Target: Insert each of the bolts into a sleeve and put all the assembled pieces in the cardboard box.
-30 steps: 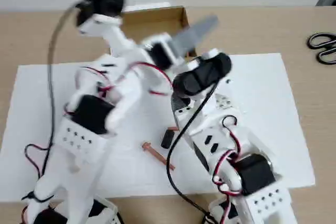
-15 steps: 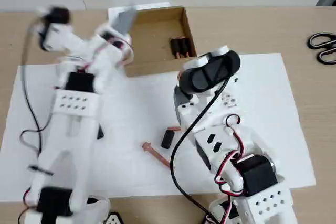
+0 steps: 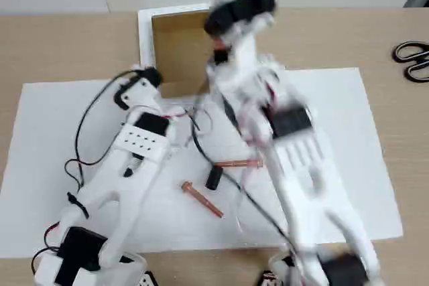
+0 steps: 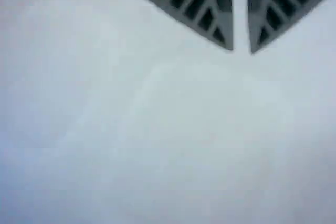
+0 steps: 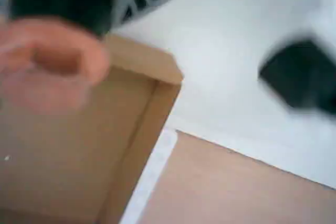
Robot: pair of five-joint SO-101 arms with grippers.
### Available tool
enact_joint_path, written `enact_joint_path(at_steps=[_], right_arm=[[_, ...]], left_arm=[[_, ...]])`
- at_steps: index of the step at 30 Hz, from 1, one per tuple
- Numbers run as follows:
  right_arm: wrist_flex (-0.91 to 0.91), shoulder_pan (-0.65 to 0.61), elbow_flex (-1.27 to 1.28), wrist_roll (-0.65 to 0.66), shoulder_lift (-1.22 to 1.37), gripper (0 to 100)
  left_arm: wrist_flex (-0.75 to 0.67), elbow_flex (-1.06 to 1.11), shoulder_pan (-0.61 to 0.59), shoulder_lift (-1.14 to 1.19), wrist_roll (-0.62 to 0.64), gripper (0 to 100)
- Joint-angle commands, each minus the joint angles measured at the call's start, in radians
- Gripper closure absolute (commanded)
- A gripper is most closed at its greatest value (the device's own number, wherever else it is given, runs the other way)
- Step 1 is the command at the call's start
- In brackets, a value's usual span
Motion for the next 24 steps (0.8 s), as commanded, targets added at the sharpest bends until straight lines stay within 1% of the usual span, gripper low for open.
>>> enact_joint_path(at_steps=[1, 3, 5, 9, 12, 16, 20, 22, 24], right_arm=[[0.061, 0.033, -0.511, 0.028, 0.398, 99.7], [0.101, 0.047, -0.730, 0.080, 0.596, 99.7], [0.131, 0.056, -0.945, 0.101, 0.782, 99.7], [0.193, 0.056, -1.332, 0.103, 1.107, 99.7], [0.196, 0.054, -1.527, 0.104, 1.303, 99.7], [0.196, 0.045, -1.631, 0.117, 1.463, 99.7], [0.188, 0.038, -1.628, 0.118, 1.514, 99.5], [0.188, 0.038, -1.620, 0.115, 1.532, 99.4], [0.191, 0.041, -1.613, 0.117, 1.544, 96.7]], left_arm=[[0.025, 0.033, 0.046, -0.008, -0.069, 99], [0.026, 0.077, 0.064, -0.008, -0.068, 99], [0.009, 0.125, 0.080, -0.008, -0.068, 99], [-0.048, 0.176, 0.109, -0.009, -0.068, 99], [-0.051, 0.177, 0.115, -0.009, -0.068, 99], [-0.054, 0.171, 0.112, -0.009, -0.068, 99], [-0.095, 0.177, 0.114, -0.009, -0.069, 99], [-0.094, 0.176, 0.114, -0.009, -0.069, 99], [-0.095, 0.174, 0.110, -0.009, -0.069, 99]])
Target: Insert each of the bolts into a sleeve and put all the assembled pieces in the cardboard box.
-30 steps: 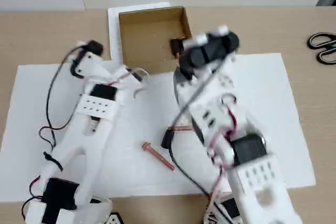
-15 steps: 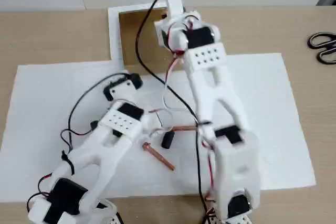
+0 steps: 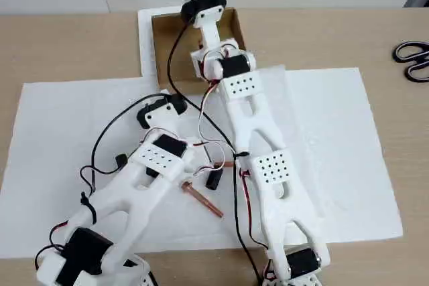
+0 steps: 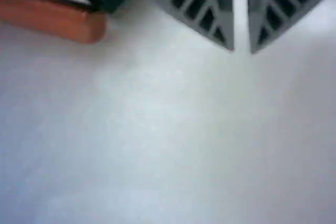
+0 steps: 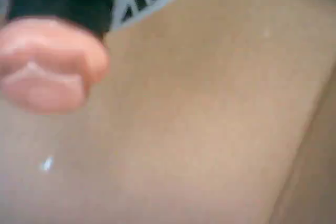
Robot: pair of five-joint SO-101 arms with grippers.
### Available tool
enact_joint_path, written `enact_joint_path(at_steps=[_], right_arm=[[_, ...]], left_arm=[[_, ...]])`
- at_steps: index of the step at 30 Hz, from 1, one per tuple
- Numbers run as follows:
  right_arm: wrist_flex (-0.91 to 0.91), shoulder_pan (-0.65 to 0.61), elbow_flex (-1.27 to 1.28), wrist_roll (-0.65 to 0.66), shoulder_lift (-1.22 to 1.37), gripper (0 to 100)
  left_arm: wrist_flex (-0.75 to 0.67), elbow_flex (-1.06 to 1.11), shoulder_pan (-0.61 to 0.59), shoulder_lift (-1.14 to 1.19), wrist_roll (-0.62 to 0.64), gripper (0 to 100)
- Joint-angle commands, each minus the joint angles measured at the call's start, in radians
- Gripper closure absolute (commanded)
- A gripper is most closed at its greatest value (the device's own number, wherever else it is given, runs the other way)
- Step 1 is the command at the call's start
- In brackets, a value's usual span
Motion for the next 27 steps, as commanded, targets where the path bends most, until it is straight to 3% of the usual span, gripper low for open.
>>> enact_joint_path(at_steps=[1, 7, 14, 16, 19, 23, 25, 27], right_arm=[[-0.001, -0.004, -0.069, 0.008, -0.008, 93.1], [0.007, -0.002, -0.077, 0.008, -0.027, 70.6], [0.186, -0.001, -0.077, 0.003, -0.225, 69.0], [0.266, -0.002, -0.077, 0.003, -0.297, 69.0], [0.409, -0.004, -0.077, 0.003, -0.429, 69.1], [0.641, -0.001, -0.068, 0.003, -0.579, 69.1], [0.642, 0.033, -0.028, 0.003, -0.633, 69.1], [0.642, 0.056, 0.003, -0.017, -0.693, 69.1]], left_arm=[[-0.014, -0.007, 0.002, -0.009, -0.006, 99], [-0.014, -0.008, -0.002, -0.009, -0.005, 99], [-0.015, -0.016, -0.003, -0.009, -0.003, 99], [0.002, -0.036, -0.002, -0.009, 0.052, 99], [0.147, -0.113, -0.002, -0.028, 0.155, 99], [0.465, -0.285, -0.009, -0.118, 0.187, 99], [0.595, -0.357, -0.029, -0.166, 0.215, 99], [0.638, -0.417, -0.029, -0.201, 0.210, 99]])
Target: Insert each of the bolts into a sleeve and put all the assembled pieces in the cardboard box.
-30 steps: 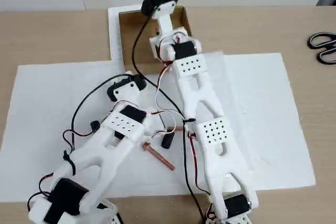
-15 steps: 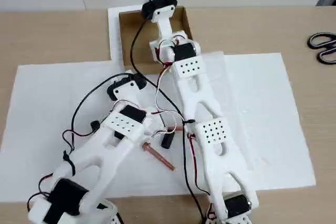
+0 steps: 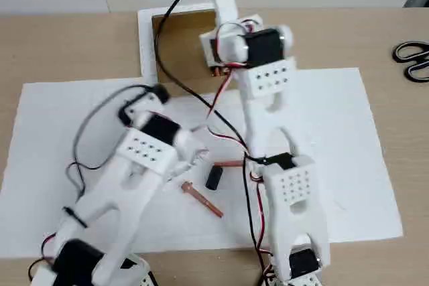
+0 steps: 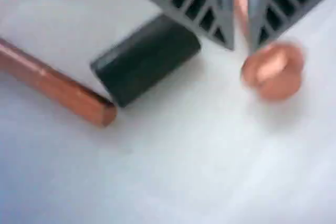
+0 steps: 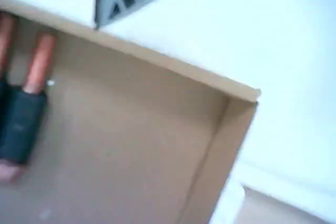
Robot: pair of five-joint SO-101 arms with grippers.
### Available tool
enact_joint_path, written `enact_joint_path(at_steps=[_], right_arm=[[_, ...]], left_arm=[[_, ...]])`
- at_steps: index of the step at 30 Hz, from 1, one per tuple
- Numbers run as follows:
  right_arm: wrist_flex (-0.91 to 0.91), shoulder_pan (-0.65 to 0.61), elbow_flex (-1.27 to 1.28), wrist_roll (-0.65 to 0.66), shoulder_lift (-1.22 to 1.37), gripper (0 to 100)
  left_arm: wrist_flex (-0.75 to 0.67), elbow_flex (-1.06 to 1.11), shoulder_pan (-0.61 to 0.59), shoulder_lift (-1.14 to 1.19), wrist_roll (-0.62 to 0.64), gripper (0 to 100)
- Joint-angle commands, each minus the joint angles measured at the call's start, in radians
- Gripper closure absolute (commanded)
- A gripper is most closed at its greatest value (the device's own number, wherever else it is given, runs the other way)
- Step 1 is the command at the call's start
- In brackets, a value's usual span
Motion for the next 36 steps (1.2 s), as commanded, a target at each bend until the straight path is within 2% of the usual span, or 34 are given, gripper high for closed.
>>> enact_joint_path(at_steps=[1, 5, 9, 14, 22, 26, 30, 31, 36], right_arm=[[0.041, 0.041, 0.034, -0.049, -0.166, 69.1], [0.039, 0.101, 0.215, -0.135, -0.349, 69.1], [0.036, 0.194, 0.479, -0.215, -0.613, 69.1], [0.031, 0.280, 0.833, -0.216, -1.032, 69.1], [0.015, 0.464, 1.338, -0.178, -1.563, 69.1], [0.018, 0.472, 1.531, -0.158, -1.750, 69.1], [0.018, 0.472, 1.725, -0.167, -1.929, 69.1], [0.018, 0.472, 1.766, -0.172, -1.969, 69.1], [0.016, 0.469, 1.855, -0.193, -2.074, 69.1]], left_arm=[[0.129, -0.136, 0.000, -0.098, -0.008, 99], [0.190, -0.245, 0.080, -0.121, -0.078, 99], [0.183, -0.289, 0.163, -0.120, -0.121, 99], [0.135, -0.308, 0.183, -0.120, -0.437, 99], [-0.005, -0.321, 0.213, -0.055, -0.540, 99], [0.015, -0.386, 0.219, -0.032, -0.545, 99], [0.078, -0.481, 0.278, -0.023, -0.809, 99], [0.078, -0.484, 0.275, -0.025, -0.842, 99], [0.049, -0.483, 0.222, -0.029, -0.864, 99]])
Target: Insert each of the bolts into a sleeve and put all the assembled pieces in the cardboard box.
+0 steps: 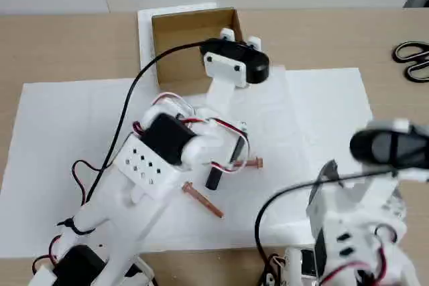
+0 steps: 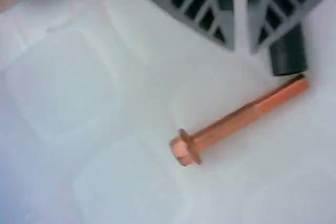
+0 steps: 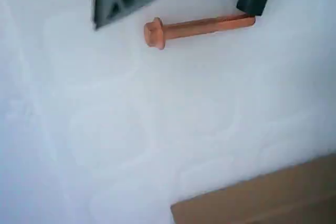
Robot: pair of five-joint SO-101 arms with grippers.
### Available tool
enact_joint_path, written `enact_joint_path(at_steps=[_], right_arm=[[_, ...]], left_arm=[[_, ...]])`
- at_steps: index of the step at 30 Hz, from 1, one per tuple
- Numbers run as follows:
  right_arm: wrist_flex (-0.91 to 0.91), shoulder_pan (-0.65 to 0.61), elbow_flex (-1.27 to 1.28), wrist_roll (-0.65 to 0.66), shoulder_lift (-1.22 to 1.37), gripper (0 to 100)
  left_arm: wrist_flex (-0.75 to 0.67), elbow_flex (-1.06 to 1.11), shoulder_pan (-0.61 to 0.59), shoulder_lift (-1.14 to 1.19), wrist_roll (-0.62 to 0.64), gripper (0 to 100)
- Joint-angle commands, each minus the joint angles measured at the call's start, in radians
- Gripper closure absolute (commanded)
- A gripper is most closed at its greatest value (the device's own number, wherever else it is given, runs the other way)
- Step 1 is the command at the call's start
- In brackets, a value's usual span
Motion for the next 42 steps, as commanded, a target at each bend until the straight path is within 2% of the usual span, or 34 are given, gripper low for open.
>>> enact_joint_path(at_steps=[1, 6, 12, 15, 17, 20, 26, 29, 33, 35, 39, 42], right_arm=[[-0.005, 0.008, 0.023, -0.009, -0.031, 69.1], [-0.005, 0.004, 0.023, -0.015, -0.030, 69.1], [-0.005, 0.004, 0.023, -0.009, -0.030, 69.1], [-0.005, 0.005, 0.025, -0.002, -0.030, 69.1], [-0.005, 0.008, 0.026, 0.032, -0.030, 69.1], [-0.013, 0.004, 0.032, 0.017, -0.030, 69.1], [-0.105, 0.002, 0.163, -0.017, -0.030, 69.1], [-0.124, 0.002, 0.167, -0.051, -0.030, 69.1], [-0.117, 0.002, 0.167, -0.058, -0.030, 69.1], [-0.116, 0.002, 0.167, -0.058, -0.030, 69.1], [-0.116, 0.002, 0.167, -0.058, -0.030, 69.1], [-0.116, 0.002, 0.170, -0.058, -0.030, 69.1]], left_arm=[[-0.028, -0.045, -0.012, -0.011, -0.025, 99], [-0.175, 0.051, -0.014, 0.040, -0.180, 99], [-0.195, 0.099, 0.061, 0.224, -0.491, 99], [-0.259, 0.050, 0.071, 0.310, -0.457, 99], [-0.218, 0.031, 0.075, 0.341, -0.430, 99], [-0.176, 0.030, 0.068, 0.334, -0.433, 99], [-0.138, 0.016, -0.025, 0.232, -0.433, 99], [-0.150, 0.021, -0.031, 0.187, -0.493, 99], [-0.181, 0.019, -0.031, 0.233, -0.512, 99], [-0.184, 0.016, -0.031, 0.275, -0.580, 99], [-0.181, 0.002, -0.058, 0.431, -0.681, 99], [-0.147, -0.067, -0.074, 0.577, -0.690, 94]])
